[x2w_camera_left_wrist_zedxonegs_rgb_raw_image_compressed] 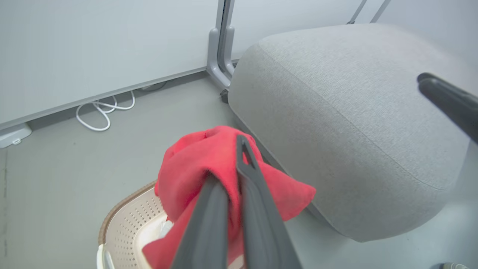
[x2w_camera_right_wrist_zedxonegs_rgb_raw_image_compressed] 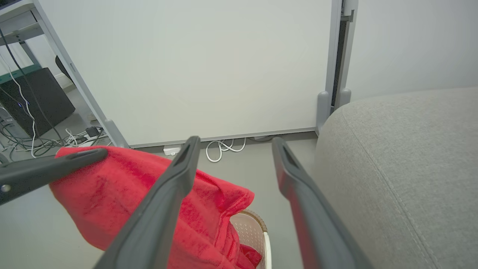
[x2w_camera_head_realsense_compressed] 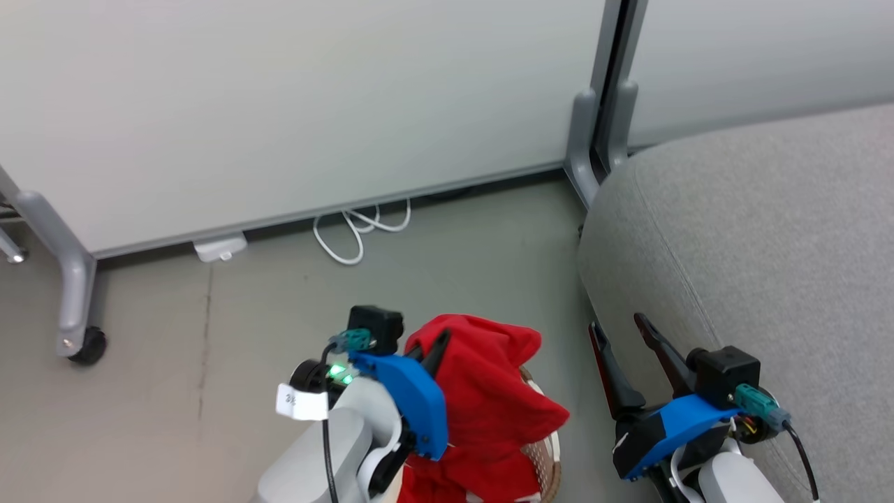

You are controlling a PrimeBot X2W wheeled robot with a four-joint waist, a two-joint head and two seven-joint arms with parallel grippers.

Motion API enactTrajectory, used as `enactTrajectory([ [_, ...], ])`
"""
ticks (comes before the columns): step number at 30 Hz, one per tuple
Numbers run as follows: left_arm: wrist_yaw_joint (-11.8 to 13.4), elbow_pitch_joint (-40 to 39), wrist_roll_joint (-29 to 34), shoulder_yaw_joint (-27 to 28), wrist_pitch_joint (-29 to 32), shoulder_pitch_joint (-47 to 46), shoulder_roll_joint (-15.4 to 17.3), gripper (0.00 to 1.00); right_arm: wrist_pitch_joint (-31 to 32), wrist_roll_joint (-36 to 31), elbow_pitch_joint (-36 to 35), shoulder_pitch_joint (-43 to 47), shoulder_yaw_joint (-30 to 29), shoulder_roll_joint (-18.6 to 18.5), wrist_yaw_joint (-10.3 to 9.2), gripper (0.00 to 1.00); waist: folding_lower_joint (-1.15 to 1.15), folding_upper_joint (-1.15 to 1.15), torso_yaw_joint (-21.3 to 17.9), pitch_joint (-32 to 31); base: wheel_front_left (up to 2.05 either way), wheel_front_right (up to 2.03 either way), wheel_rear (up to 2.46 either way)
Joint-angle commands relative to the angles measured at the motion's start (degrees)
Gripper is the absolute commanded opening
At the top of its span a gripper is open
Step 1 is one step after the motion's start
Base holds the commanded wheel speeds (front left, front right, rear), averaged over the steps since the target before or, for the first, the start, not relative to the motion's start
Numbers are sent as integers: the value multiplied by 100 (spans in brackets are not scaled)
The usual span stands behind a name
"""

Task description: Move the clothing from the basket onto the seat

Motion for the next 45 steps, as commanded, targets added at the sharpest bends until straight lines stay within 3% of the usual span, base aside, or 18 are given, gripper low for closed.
enactTrajectory([
  [1,60,-176,-37,-115,15,-175,-5,0,55,1,-82,155,7,-24,3,100,2,0,188,-306,0,0,0],
  [12,258,-934,-344,-546,-46,-789,-1,0,311,-26,-380,460,122,-24,3,100,2,0,357,-521,0,0,0],
  [31,442,-1049,-747,-1033,-225,-1039,-1,0,573,-121,-651,451,284,-24,3,100,2,0,352,-554,0,0,0],
  [45,326,-1221,-939,-1464,-297,-1234,-3,0,817,-20,166,-452,985,-23,3,100,2,0,384,-435,0,0,0],
])
